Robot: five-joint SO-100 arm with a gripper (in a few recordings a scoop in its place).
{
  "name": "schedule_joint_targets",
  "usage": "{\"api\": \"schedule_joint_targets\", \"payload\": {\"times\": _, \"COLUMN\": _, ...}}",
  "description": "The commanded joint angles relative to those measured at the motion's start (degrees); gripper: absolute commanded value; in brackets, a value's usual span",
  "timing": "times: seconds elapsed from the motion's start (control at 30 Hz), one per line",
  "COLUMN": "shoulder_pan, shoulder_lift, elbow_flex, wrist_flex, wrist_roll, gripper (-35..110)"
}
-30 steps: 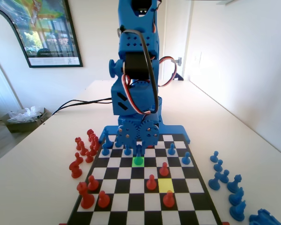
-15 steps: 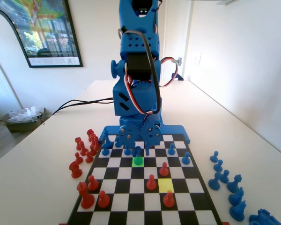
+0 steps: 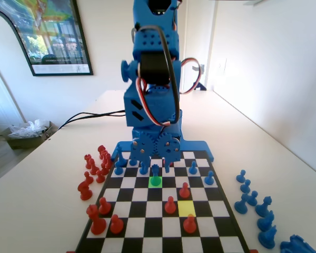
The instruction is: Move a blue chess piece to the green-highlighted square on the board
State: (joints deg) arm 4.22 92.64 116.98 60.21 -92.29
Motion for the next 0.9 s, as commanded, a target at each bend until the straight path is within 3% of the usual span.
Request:
{"api": "schedule_joint_targets", "payload": {"times": 0.0, "shoulder_pan": -0.53, "shoulder_lift": 8.0, "elbow_flex": -4.13, "wrist_flex": 5.62, "wrist_roll": 0.0, "gripper": 1}}
{"api": "schedule_joint_targets", "payload": {"times": 0.3, "shoulder_pan": -2.46, "shoulder_lift": 27.6, "elbow_flex": -4.48, "wrist_flex": 15.56, "wrist_roll": -1.32, "gripper": 1}}
{"api": "schedule_joint_targets", "payload": {"times": 0.67, "shoulder_pan": -7.56, "shoulder_lift": 59.24, "elbow_flex": -0.7, "wrist_flex": 35.68, "wrist_roll": -5.54, "gripper": 1}}
{"api": "schedule_joint_targets", "payload": {"times": 0.87, "shoulder_pan": -8.61, "shoulder_lift": 69.61, "elbow_flex": 4.31, "wrist_flex": 36.65, "wrist_roll": -6.94, "gripper": 1}}
